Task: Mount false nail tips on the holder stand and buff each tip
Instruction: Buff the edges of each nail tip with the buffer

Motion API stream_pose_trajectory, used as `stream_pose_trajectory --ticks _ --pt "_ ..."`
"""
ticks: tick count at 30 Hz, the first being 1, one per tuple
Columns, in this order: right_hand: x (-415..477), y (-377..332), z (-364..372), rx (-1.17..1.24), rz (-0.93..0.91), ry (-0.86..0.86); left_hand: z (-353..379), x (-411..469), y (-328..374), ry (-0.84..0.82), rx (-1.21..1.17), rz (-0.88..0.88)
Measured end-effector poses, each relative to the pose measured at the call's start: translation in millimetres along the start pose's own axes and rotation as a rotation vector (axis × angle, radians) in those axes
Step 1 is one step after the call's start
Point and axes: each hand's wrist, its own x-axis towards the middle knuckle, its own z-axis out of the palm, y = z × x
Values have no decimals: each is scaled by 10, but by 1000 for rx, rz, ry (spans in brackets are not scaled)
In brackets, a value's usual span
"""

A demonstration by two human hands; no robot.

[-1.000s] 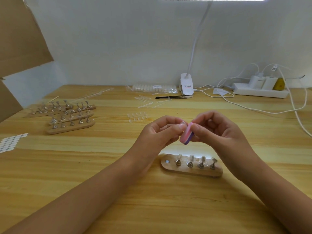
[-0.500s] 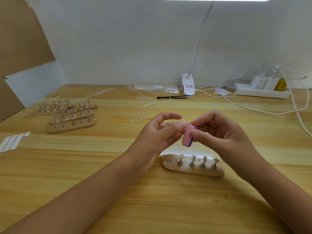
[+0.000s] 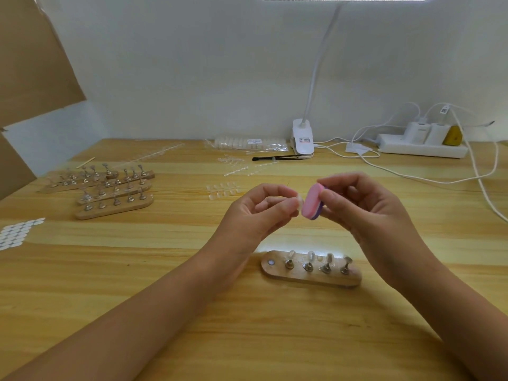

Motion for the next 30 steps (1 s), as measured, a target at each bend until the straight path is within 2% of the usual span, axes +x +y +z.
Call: stream_pose_trajectory --ticks 3,7,11,14,18,22,28,30 --pt "-8 15 5 -29 40 -98 -2 -5 10 -4 -21 -8" --pt "-4 22 -8 -7 12 -31 -2 -1 16 1 -13 -17" --pt "-18 23 -9 -27 45 -126 2 -18 20 -1 -2 -9" --pt "-13 41 -7 -15 20 -61 6 -20 32 8 18 -13" --pt "-12 17 -17 -39 29 -113 11 -24 28 15 62 -8" --pt "-7 19 -23 -35 -3 -51 20 -26 26 18 91 -7" --pt "-16 13 -14 -54 5 -81 17 -24 18 35 133 -7" --pt "-22 16 -2 -71 32 -140 17 -22 13 44 128 -10"
